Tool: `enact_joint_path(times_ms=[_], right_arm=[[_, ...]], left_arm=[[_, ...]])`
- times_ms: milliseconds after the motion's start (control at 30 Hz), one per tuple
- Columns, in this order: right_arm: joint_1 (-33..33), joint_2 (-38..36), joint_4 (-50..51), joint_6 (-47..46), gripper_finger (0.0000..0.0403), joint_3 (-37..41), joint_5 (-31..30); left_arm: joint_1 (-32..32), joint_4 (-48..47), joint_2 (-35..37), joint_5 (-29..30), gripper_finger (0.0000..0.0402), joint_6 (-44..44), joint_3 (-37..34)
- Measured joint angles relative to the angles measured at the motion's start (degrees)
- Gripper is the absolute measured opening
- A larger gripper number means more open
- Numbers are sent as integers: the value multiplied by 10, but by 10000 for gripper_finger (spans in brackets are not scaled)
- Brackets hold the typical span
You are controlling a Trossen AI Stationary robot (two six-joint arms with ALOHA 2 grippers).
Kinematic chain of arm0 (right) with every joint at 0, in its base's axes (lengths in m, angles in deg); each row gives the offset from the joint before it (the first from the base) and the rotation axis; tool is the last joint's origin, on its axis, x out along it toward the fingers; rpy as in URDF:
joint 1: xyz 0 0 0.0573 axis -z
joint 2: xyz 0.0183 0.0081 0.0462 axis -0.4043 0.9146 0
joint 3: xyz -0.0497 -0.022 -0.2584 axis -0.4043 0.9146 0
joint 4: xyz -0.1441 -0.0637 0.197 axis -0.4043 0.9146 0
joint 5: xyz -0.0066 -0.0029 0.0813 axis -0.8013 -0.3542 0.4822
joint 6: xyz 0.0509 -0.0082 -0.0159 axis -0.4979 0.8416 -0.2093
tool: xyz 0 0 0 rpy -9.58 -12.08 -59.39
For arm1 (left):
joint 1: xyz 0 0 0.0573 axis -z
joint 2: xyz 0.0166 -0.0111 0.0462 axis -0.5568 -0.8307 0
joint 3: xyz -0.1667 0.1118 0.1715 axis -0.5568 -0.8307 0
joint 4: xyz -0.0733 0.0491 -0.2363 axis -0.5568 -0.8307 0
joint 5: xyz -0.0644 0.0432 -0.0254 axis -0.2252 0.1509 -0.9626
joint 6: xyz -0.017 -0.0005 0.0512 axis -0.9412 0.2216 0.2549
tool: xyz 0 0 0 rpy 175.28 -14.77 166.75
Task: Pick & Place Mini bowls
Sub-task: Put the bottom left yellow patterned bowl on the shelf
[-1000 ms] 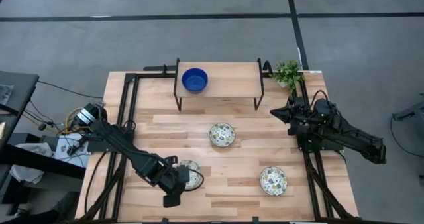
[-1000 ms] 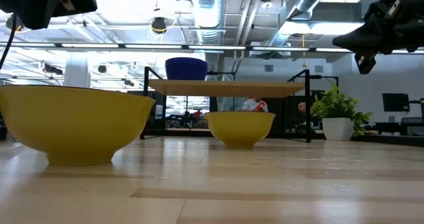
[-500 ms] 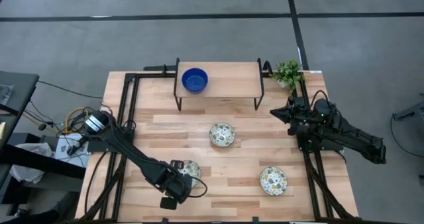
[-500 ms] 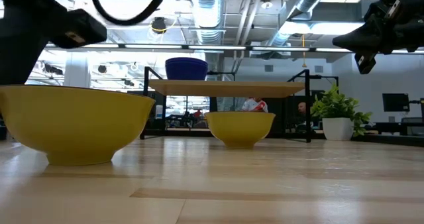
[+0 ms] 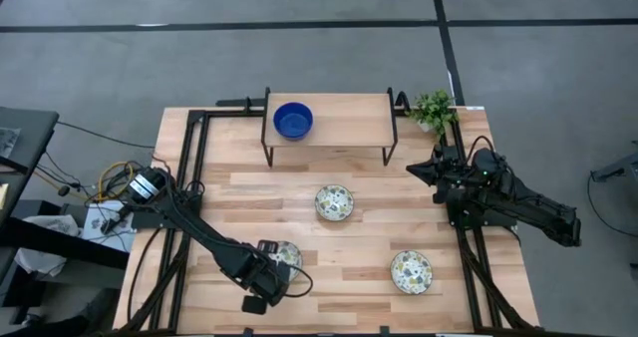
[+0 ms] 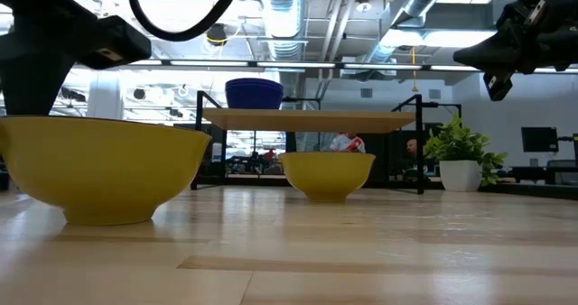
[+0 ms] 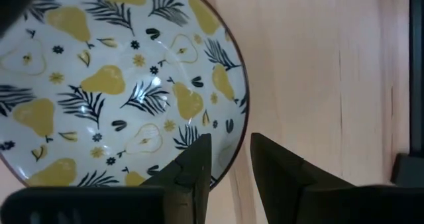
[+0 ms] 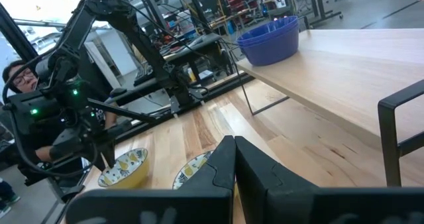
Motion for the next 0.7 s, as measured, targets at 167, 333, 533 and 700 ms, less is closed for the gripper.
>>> enact_joint_path(times_ms=[167,333,533,700], right_arm=[[0,0,0,0,0,0,0],[0,0,0,0,0,0,0],[0,0,0,0,0,0,0],[0,0,0,0,0,0,0]], left_arm=[[0,0,0,0,104,39,0],[0,0,0,11,104,68,-1],[-6,8,0,11,104,70,-27],[-9,31,0,11,104,70,-43]])
